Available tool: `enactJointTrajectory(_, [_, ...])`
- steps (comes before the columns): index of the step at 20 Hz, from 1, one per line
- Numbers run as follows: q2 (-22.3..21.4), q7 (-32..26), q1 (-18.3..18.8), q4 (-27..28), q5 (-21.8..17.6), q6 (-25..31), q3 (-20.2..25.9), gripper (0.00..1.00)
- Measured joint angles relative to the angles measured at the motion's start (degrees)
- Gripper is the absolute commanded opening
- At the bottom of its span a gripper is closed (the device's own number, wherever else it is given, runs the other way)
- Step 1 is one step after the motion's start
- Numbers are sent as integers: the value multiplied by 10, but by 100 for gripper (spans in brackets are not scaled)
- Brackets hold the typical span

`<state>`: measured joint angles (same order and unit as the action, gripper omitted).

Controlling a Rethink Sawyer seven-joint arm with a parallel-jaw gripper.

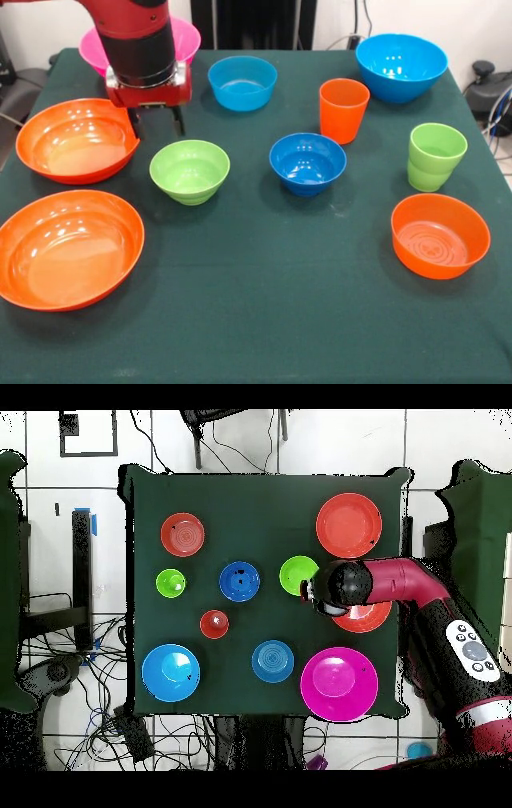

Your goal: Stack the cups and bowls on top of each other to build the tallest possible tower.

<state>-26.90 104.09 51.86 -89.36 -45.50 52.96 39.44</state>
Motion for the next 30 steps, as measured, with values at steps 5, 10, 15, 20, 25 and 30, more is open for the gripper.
enactJointTrajectory(5, [-60,0,11,-75,19,-5,6,100])
enactJointTrajectory(10, [-170,0,20,-193,83,-11,19,100])
enactJointTrajectory(15, [-278,0,24,-283,152,-12,35,100])
enactJointTrajectory(20, [-339,0,24,-327,174,-15,37,100])
enactJointTrajectory(25, [-359,0,35,-347,174,-33,37,100])
enactJointTrajectory(30, [-361,0,67,-365,172,-65,37,100])
